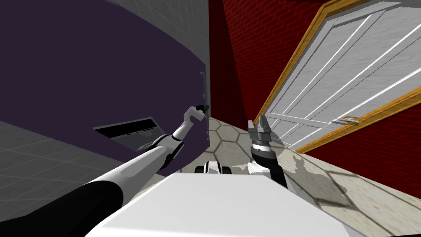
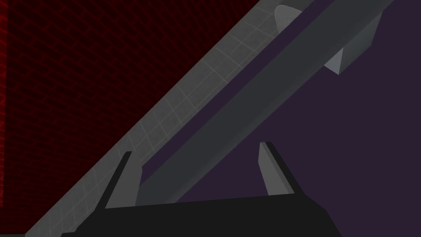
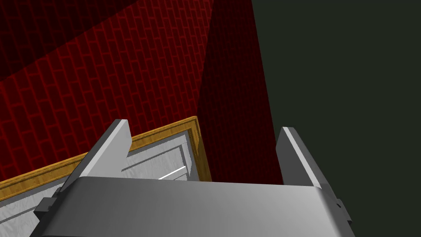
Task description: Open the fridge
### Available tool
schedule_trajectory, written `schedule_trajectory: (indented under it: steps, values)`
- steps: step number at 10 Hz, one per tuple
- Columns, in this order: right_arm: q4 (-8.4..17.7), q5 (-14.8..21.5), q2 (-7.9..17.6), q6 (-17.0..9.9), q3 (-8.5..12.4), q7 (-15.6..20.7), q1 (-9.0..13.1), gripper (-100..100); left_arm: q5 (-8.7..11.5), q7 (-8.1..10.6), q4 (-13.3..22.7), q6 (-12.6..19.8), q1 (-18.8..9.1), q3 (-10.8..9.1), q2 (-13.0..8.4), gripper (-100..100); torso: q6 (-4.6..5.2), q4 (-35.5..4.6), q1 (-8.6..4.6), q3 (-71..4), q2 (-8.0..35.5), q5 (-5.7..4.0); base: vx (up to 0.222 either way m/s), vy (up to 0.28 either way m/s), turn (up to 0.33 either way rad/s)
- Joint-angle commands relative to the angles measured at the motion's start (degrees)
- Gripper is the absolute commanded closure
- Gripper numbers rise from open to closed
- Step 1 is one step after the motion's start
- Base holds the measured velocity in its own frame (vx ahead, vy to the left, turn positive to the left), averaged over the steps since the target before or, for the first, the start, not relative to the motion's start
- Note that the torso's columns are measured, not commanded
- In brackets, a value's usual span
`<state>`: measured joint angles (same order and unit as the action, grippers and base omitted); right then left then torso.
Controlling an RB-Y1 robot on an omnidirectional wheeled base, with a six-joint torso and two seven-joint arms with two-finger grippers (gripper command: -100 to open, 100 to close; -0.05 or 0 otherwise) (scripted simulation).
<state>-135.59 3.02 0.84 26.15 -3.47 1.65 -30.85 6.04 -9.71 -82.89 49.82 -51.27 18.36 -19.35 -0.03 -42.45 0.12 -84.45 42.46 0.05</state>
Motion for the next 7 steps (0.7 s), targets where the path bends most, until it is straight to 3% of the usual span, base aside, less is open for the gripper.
schedule_trajectory:
  steps: [1, 2, 3, 4, 7]
  values:
    - [0.0, 0.0, 0.0, 0.0, 0.0, 0.0, 0.0, 0, 1.7, -0.7, -1.8, 0.1, -0.8, 2.05, 1.6, 100, 0.0, 0.0, -0.02, 0.0, 0.0, 0.01, -0.285, 0.069, -0.103]
    - [0.0, 0.0, 0.0, 0.0, 0.0, 0.0, 0.0, 0, 1.4, -0.64, -1.8, 0.3, 0.0, 1.59, 1.0, 100, 0.03, 0.0, -0.02, 0.0, 0.1, 0.0, -0.136, 0.03, -0.068]
    - [0.0, 0.0, 0.0, 0.0, 0.0, 0.0, 0.0, 0, 2.9, -1.03, -4.2, 0.9, 0.3, 3.91, 2.2, 100, -0.21, -0.1, 0.0, -0.2, -0.3, 0.02, -0.175, 0.05, -0.057]
    - [0.0, 0.0, 0.0, 0.0, 0.0, 0.0, 0.0, 0, 2.9, -1.03, -4.2, 0.9, 0.3, 3.91, 2.2, 100, 0.15, 0.1, -0.04, -0.1, -0.2, 0.01, -0.224, 0.092, -0.08]
    - [0.0, 0.0, 0.0, 0.0, 0.0, 0.0, 0.0, 0, 4.8, -1.45, -7.6, 1.5, 0.4, 6.77, 3.5, 100, -0.11, 0.1, 0.15, 0.0, -0.1, 0.08, -0.202, 0.103, -0.07]
